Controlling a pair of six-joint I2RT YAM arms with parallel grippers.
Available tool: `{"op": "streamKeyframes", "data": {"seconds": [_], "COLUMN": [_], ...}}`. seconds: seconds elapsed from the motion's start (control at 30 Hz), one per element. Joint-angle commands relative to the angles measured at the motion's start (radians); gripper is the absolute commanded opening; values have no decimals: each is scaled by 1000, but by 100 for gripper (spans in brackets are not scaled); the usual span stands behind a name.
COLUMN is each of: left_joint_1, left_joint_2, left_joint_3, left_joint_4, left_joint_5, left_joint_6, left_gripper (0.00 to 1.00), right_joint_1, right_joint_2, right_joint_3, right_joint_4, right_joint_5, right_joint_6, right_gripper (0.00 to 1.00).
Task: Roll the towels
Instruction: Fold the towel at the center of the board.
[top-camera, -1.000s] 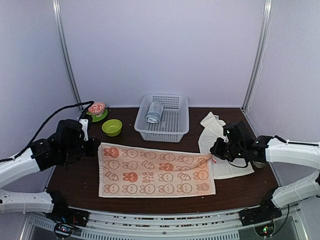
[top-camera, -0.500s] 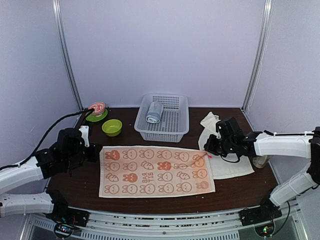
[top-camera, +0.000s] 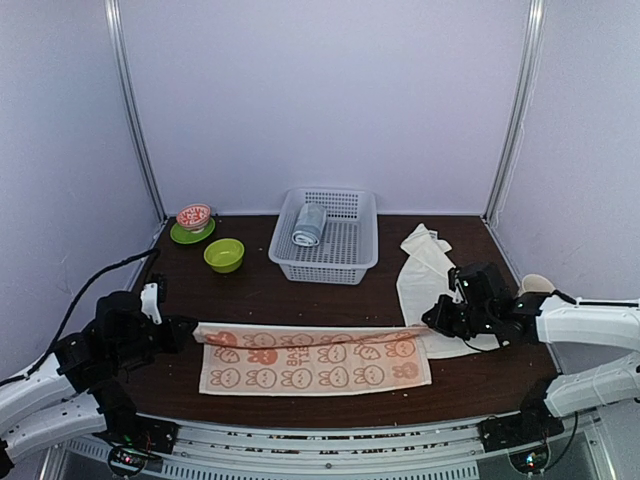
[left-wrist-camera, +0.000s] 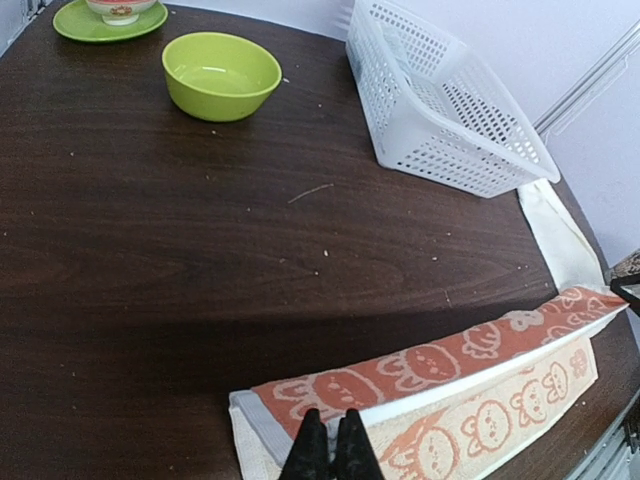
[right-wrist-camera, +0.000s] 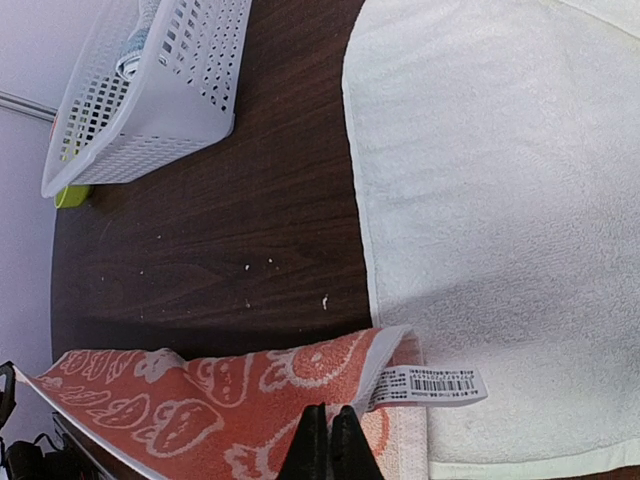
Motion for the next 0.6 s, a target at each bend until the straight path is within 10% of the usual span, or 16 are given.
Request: {"op": "streamKeyframes", "data": {"seconds": [0.0,0.57], "left_joint_1": [5,1], "left_joint_2": [-13,1], "left_joint_3": [-17,-92], "left_joint_4": [-45,-37], "left_joint_5": [9,65], "left_joint_6": [-50,-64], "left_gripper": [0,0], "right_joint_1": [13,92], "right_joint_2": [-11,-13], "right_joint_3": [-53,-113], "right_joint_4": [-6,30], "right_joint_5": [1,52], "right_joint_6": [19,78], "right_gripper": [0,0]}}
